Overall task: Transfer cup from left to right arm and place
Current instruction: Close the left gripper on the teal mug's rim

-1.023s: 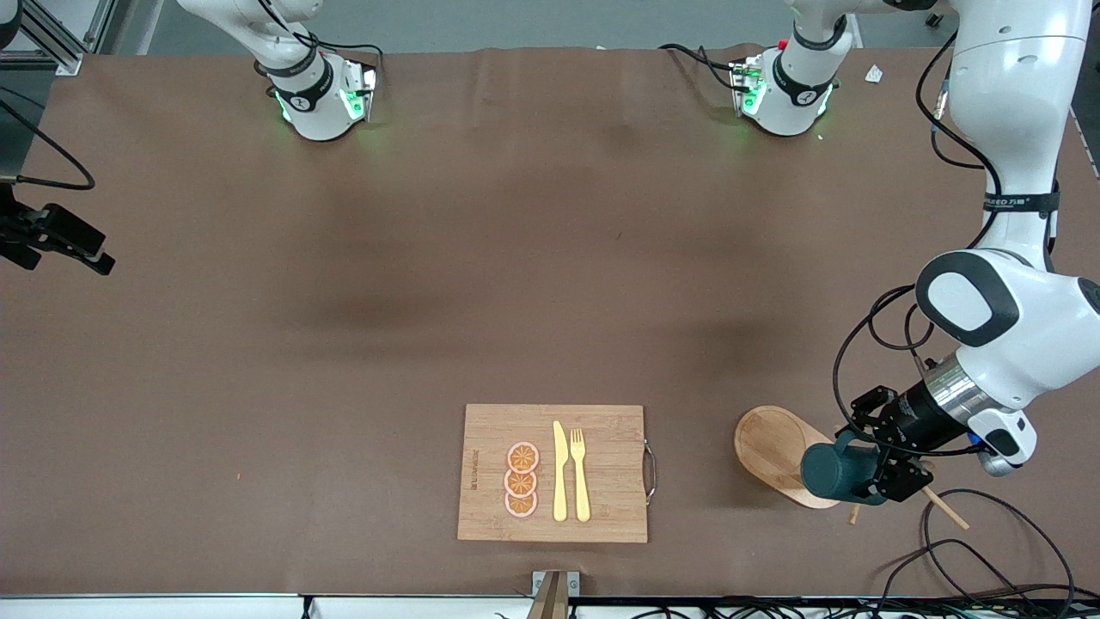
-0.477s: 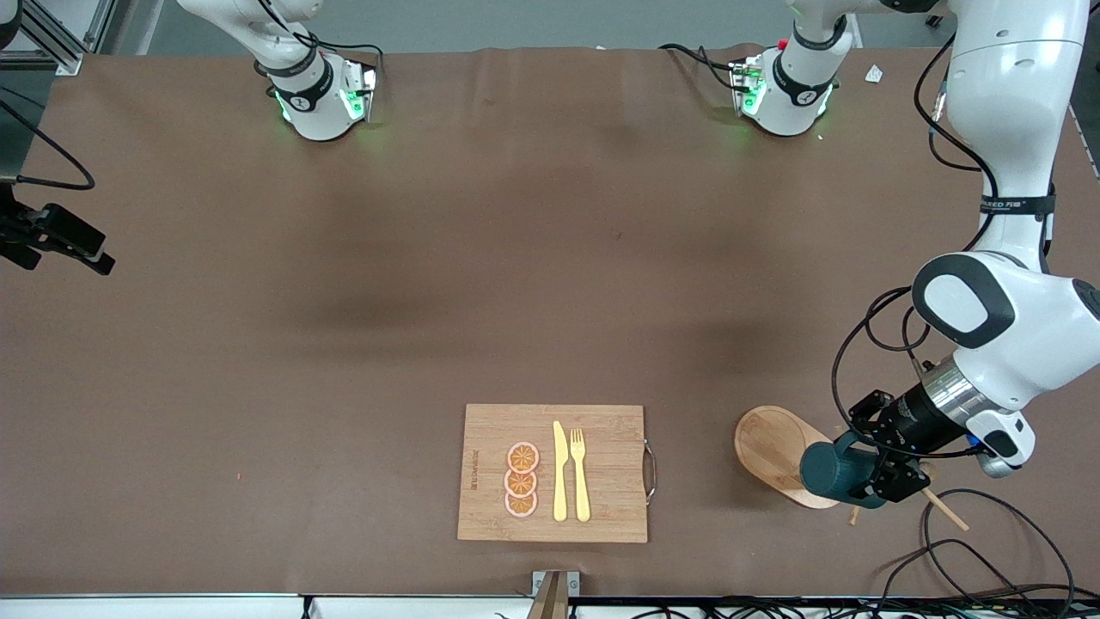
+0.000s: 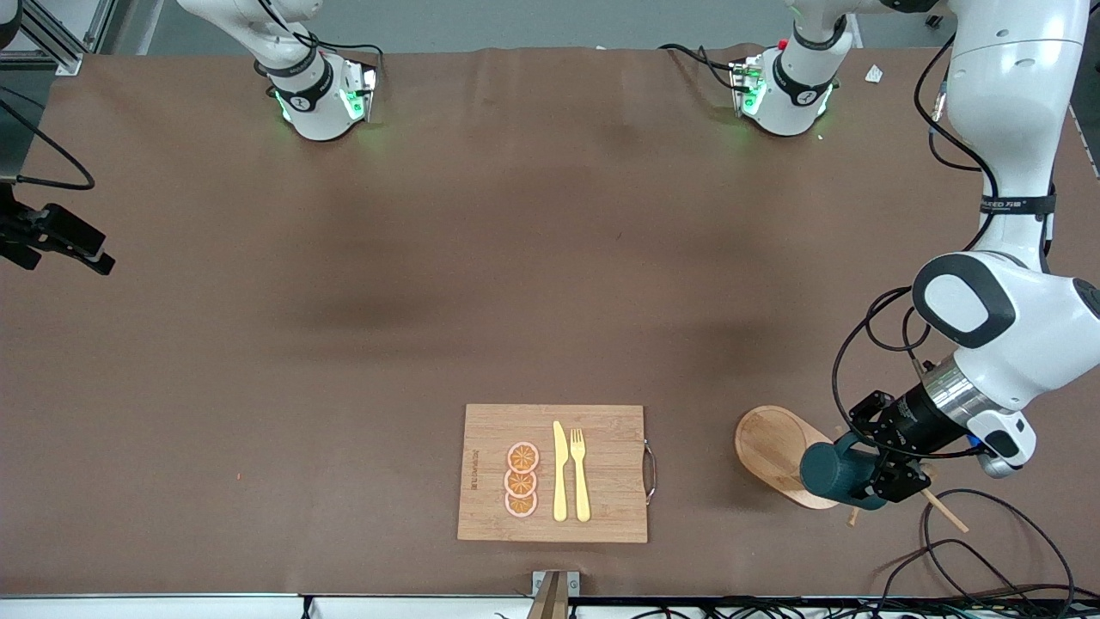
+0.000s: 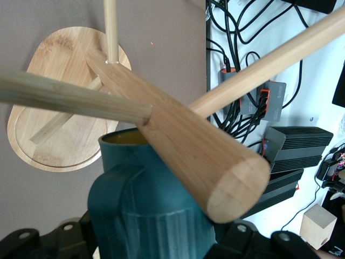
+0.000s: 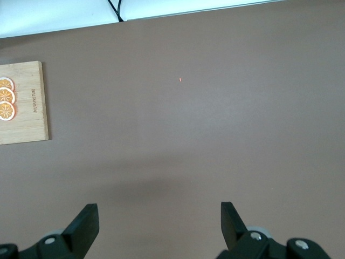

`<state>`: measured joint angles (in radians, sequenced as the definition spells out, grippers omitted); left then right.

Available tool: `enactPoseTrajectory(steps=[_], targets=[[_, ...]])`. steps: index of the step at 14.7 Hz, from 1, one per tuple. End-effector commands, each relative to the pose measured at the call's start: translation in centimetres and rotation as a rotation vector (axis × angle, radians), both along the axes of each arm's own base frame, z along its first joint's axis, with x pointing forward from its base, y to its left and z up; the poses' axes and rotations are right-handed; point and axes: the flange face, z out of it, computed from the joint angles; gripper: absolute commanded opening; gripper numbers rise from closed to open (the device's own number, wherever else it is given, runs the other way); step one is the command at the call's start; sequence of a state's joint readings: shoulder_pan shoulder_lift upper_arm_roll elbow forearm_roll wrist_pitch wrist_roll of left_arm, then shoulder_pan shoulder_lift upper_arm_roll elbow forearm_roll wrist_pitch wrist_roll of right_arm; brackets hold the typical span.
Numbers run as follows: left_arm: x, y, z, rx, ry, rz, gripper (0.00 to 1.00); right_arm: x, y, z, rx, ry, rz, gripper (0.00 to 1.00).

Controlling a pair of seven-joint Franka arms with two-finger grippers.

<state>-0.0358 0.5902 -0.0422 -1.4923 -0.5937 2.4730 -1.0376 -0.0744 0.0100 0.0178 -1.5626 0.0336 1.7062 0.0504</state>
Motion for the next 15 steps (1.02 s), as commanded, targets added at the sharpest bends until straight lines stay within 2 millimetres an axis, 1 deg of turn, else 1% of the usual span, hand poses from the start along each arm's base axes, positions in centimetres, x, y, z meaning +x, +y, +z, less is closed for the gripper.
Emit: enactPoseTrajectory(steps=[1, 3, 4, 6, 7, 9, 11, 12, 14, 15], targets=[[0.0, -0.7, 0.1, -0.015, -0.003, 0.015, 0.67, -0.9, 0.0, 0.3, 0.001, -0.009, 0.008, 1.00], [0.0, -0.7, 0.7, -0.022, -0.004, 0.027, 0.67, -0.9, 0.0, 0.3, 0.001, -0.009, 0.008, 1.00], [-0.1, -1.0, 1.2, -0.026, -0.005, 0.027, 0.67, -0.9, 0.0, 0.3, 0.001, -0.009, 0.008, 1.00], [-0.1, -1.2, 1.5, -0.030, -0.004, 0.026, 0.67, -0.9, 0.0, 0.3, 0.001, -0.009, 0.008, 1.00], [-0.2, -1.3, 2.1, -0.035, -0.007, 0.031, 0.67, -0.9, 0.0, 0.3, 0.001, -0.009, 0.008, 1.00], [-0.4, -2.1, 2.6, -0.049, 0.000, 0.025, 0.67, -0.9, 0.0, 0.3, 0.001, -0.009, 0.008, 1.00], [-0.5, -2.3, 3.2, -0.052, -0.004, 0.021, 0.67, -0.9, 0.0, 0.3, 0.001, -0.009, 0.008, 1.00], [-0.6, -2.6, 3.9, -0.055, -0.011, 0.016, 0.67, -0.9, 0.0, 0.3, 0.001, -0.009, 0.008, 1.00], [-0.9, -3.8, 4.5, -0.071, 0.006, 0.017, 0.67, -0.9, 0.0, 0.3, 0.001, -0.009, 0.008, 1.00], [-1.2, -4.7, 5.3, -0.086, 0.007, 0.021, 0.66, -0.9, 0.0, 0.3, 0.001, -0.009, 0.008, 1.00]])
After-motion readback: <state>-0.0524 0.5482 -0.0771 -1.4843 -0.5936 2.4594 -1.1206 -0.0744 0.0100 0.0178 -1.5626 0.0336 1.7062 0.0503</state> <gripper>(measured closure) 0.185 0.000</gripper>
